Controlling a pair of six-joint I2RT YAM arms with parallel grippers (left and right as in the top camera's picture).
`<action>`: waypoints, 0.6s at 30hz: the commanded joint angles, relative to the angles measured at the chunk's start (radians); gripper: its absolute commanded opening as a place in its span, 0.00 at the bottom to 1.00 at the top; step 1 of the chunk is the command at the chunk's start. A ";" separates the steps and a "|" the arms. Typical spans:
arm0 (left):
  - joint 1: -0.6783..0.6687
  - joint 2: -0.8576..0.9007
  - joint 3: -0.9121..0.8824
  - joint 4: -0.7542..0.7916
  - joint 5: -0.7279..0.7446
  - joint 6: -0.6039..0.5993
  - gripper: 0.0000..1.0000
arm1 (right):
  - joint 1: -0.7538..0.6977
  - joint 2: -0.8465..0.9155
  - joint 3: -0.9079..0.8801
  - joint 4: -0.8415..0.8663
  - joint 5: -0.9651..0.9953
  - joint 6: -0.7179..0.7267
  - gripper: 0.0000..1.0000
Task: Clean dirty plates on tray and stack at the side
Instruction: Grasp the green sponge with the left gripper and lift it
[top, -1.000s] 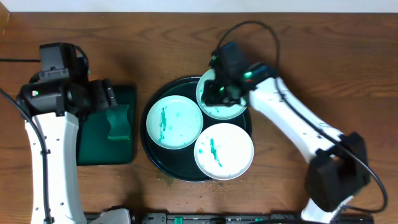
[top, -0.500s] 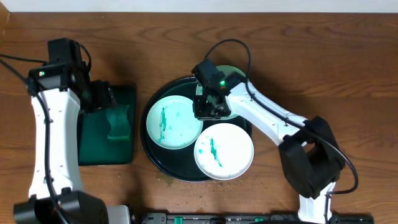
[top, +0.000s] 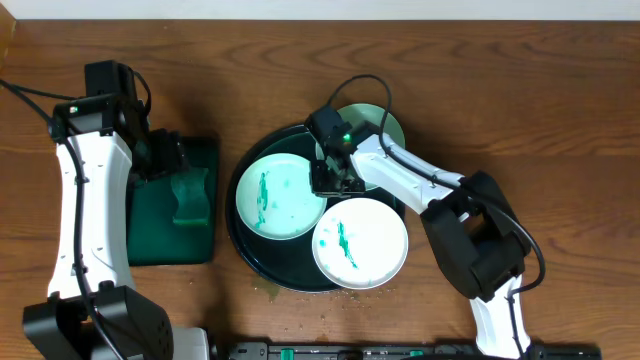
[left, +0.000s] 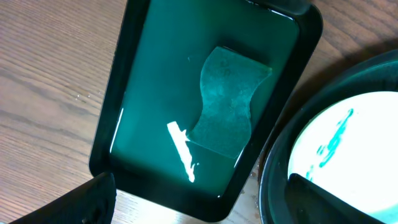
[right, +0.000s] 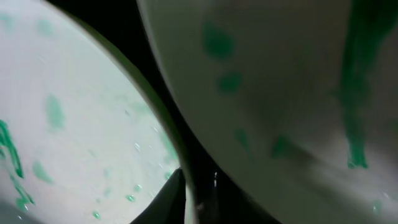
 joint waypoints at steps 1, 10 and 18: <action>0.005 0.005 0.010 -0.015 -0.005 -0.008 0.87 | 0.026 0.041 0.013 0.011 0.014 0.005 0.11; 0.008 0.026 -0.089 -0.020 -0.005 0.018 0.81 | 0.027 0.041 0.013 0.023 0.005 -0.031 0.01; 0.058 0.135 -0.117 0.024 0.107 0.151 0.75 | 0.027 0.041 0.013 0.026 0.002 -0.052 0.01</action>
